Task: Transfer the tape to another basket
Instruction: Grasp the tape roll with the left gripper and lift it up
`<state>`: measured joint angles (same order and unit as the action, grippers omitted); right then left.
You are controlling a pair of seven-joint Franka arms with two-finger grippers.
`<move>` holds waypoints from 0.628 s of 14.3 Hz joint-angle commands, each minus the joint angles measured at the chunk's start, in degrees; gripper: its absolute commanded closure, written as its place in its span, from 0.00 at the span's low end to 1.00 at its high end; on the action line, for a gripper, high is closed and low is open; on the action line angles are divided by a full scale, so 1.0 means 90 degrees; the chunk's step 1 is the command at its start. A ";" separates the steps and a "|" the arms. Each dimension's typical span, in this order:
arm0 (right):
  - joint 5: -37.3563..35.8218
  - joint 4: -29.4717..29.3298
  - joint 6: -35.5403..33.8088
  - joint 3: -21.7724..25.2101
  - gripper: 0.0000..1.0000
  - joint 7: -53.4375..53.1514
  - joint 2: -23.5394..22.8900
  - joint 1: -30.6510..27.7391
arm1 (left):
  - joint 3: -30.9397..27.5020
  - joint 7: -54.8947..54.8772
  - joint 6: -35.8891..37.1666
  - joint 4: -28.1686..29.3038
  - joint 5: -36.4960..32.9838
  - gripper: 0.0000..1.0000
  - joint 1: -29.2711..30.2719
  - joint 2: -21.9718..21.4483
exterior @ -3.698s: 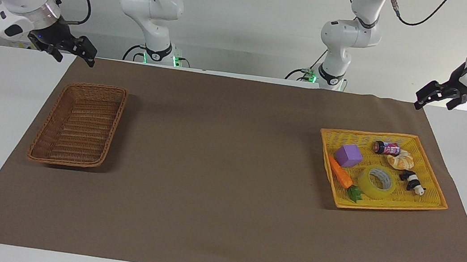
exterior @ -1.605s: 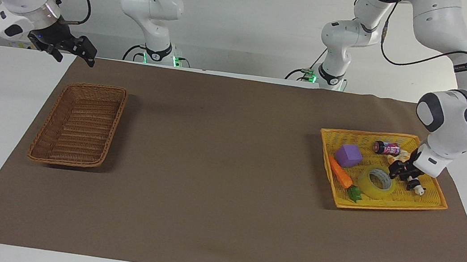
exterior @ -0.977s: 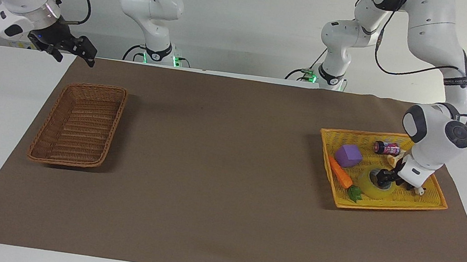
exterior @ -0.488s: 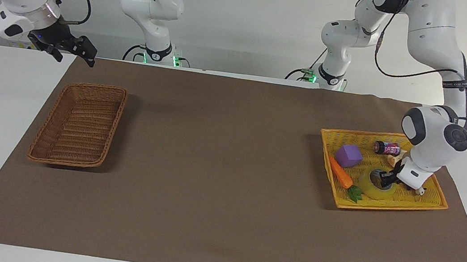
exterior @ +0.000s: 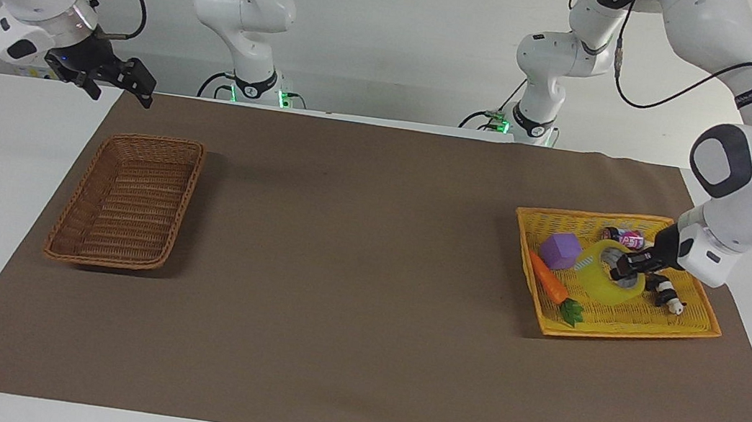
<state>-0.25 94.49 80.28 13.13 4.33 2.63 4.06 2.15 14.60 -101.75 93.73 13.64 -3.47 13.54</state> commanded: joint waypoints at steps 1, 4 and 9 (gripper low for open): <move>-0.0080 0.0146 0.0006 -0.0043 0.01 0.0124 0.0147 -0.0031 | -0.0082 0.1391 -0.0167 -0.0063 0.0300 1.00 -0.0979 0.0078; -0.0080 0.0146 0.0006 -0.0043 0.01 0.0124 0.0147 -0.0031 | -0.0092 0.1696 -0.0432 -0.0034 0.0281 1.00 -0.1557 0.0059; -0.0070 0.0146 -0.0032 -0.0043 0.01 0.0134 0.0147 -0.0031 | -0.0102 0.2146 -0.0501 -0.0034 0.0106 1.00 -0.2211 0.0049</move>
<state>-0.25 94.49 80.27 13.13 4.33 2.64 4.06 2.34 32.47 -105.51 93.68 14.96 -20.91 14.36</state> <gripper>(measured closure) 0.004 0.780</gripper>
